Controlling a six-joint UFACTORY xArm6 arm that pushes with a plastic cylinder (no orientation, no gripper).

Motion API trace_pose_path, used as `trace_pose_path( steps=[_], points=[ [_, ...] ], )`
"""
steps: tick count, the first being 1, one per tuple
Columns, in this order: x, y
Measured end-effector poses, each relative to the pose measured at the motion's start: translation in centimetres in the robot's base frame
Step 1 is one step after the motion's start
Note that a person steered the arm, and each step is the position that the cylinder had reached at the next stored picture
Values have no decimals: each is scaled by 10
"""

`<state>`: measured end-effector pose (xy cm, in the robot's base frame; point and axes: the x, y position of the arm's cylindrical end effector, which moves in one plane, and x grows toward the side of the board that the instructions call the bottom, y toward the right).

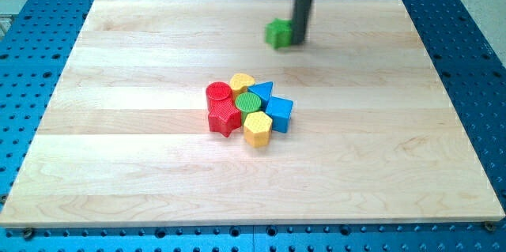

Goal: Slide the green star into the group of blocks

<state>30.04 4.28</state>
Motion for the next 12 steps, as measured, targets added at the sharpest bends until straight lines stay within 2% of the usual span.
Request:
trace_pose_path(
  steps=[1, 2, 3, 4, 5, 6, 7, 8, 9, 10, 11, 12],
  points=[
    [-23, 14],
    [3, -103],
    [52, -193],
    [37, -178],
    [83, -222],
    [39, -240],
    [89, -315],
    [144, -317],
    [136, -267],
    [155, -248],
    [217, -215],
    [231, -213]
  ],
)
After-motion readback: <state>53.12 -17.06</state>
